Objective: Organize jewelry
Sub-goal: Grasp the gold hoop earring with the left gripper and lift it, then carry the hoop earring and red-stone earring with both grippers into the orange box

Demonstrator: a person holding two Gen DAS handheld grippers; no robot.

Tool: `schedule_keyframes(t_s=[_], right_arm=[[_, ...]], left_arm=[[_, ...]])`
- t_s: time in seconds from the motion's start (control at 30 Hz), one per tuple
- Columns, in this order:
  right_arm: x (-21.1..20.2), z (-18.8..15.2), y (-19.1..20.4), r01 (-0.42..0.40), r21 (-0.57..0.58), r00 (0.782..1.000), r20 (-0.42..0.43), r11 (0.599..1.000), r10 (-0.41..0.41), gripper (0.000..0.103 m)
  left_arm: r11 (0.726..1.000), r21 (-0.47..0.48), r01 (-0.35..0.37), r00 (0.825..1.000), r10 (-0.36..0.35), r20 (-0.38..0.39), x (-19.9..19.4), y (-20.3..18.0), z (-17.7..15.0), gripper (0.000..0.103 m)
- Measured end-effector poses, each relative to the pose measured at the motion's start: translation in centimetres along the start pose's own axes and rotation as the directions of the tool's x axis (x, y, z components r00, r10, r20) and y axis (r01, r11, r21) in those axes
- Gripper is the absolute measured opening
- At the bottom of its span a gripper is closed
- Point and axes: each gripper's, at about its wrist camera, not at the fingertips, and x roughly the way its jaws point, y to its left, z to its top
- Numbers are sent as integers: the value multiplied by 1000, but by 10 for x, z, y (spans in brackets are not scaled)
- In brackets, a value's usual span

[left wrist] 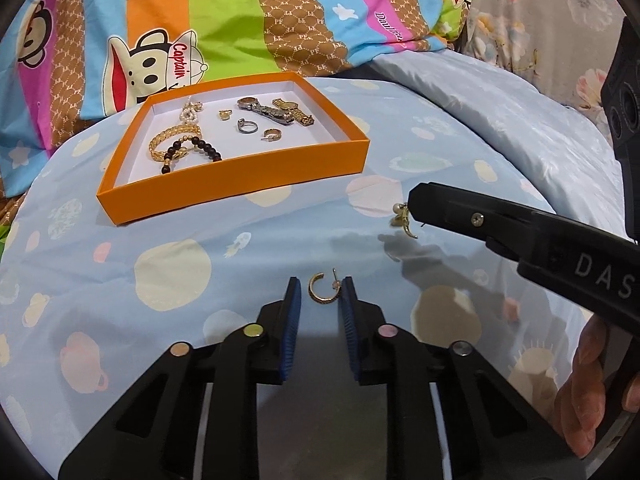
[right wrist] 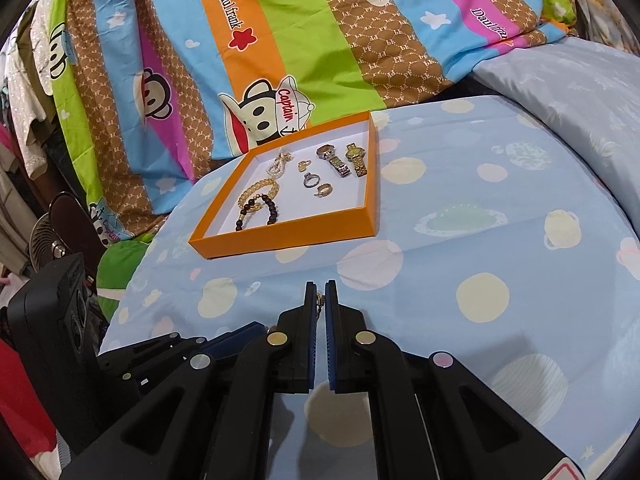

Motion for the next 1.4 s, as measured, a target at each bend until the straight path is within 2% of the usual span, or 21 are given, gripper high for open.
schedule_keyframes(t_s=[0.6, 0.77, 0.93, 1.07, 1.2, 1.4], right_arm=[[-7, 2, 4, -14, -17, 999, 28, 1000, 14, 4], [-8, 3, 5, -15, -19, 999, 34, 1000, 16, 4], [-11, 17, 10, -26, -28, 999, 42, 999, 27, 4], [-8, 44, 21, -32, -59, 997, 68, 998, 36, 4], [15, 74, 26, -43, -54, 997, 65, 998, 46, 4], [71, 86, 11, -10, -22, 1000, -2, 1000, 10, 4]], left_arm=[[998, -65, 26, 998, -22, 65, -27, 22, 6, 16], [996, -94, 10, 996, -1, 90, -38, 35, 12, 16], [993, -118, -14, 990, 30, 135, -54, 53, 32, 16], [994, -99, -50, 981, 68, 184, -61, 59, 66, 16], [993, -103, -54, 976, 75, 206, -47, 64, 100, 16], [986, -154, -56, 989, 76, 124, 19, 76, 122, 16]])
